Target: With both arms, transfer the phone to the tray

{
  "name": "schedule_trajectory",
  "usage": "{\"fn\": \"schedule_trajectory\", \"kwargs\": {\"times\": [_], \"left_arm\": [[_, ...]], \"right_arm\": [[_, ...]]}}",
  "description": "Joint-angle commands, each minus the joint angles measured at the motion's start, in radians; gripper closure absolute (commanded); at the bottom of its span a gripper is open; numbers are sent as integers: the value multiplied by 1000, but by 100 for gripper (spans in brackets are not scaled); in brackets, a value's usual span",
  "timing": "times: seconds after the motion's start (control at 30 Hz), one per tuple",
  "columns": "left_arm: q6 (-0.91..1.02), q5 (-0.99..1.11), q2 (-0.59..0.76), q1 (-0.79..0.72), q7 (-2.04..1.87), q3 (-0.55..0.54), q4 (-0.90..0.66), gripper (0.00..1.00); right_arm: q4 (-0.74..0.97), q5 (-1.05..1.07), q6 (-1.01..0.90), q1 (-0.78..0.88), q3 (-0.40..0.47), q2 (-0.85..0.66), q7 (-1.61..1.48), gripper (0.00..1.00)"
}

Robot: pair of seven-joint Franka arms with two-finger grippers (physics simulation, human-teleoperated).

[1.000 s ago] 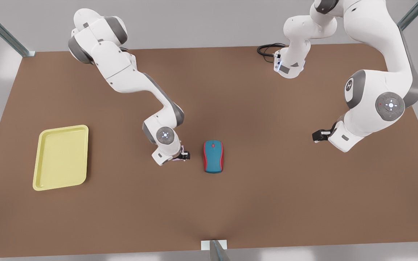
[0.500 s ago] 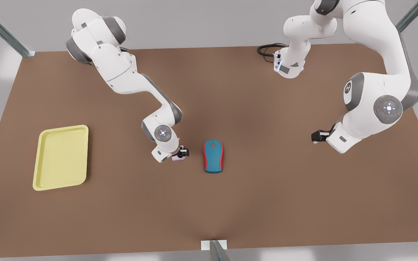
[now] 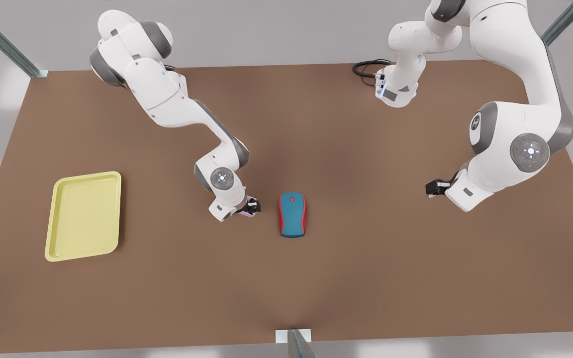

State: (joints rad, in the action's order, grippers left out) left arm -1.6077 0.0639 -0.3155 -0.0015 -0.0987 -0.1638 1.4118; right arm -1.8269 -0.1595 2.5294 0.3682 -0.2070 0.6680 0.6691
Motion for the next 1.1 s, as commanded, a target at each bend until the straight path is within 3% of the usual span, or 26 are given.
{"fn": "schedule_trajectory", "kwargs": {"times": [0.0, 0.13, 0.67, 0.73, 1.07], "left_arm": [[0, 1, 1, 1, 8, 0, -1, 0], [0, 2, -5, -2, 8, -2, -2, 0], [-1, 5, -25, -15, 4, 1, -4, 0], [-1, 5, -25, -15, 1, 1, -5, 0], [-1, 5, -27, -15, -1, 1, -4, 0]], "right_arm": [[0, 2, -9, -2, 0, -4, -72, 0], [1, 5, -35, 8, 0, -10, 67, 0], [3, 5, -75, 3, -6, 16, 101, 0], [5, 5, -75, 2, -6, 13, 92, 12], [6, 5, -75, 2, -6, 15, 86, 16]]}}
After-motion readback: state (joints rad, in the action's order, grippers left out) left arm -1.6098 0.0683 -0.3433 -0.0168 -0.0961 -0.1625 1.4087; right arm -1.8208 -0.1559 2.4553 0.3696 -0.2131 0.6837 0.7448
